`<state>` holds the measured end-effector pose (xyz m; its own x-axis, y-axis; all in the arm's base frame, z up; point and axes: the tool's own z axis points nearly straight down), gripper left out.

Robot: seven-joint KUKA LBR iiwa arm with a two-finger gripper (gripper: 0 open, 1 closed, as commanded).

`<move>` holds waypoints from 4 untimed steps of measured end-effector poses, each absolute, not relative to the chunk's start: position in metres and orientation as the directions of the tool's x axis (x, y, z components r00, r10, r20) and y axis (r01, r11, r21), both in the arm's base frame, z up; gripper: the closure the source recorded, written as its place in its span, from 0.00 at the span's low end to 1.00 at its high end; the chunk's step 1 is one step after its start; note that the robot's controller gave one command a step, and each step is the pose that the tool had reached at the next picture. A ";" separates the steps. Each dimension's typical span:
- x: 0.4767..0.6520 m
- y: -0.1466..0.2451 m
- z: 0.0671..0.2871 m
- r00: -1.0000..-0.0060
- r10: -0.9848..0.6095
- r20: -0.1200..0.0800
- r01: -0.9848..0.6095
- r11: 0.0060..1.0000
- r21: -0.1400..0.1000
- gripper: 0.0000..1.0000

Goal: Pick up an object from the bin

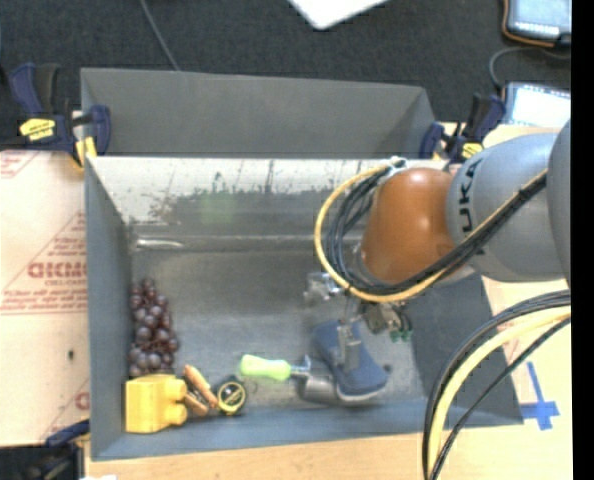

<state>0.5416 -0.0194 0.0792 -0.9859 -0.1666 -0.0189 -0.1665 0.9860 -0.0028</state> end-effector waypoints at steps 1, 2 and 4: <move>0.541 -0.023 0.076 -0.973 -0.228 -0.019 -0.228 0.974 -0.005 0.00; 0.528 -0.028 0.074 -0.986 -0.167 -0.025 -0.167 0.986 -0.004 0.00; 0.497 -0.025 0.072 -0.999 0.010 -0.037 0.010 1.000 0.000 0.00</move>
Offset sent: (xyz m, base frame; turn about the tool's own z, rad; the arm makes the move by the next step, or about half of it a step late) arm -0.0286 -0.0118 -0.0092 0.0637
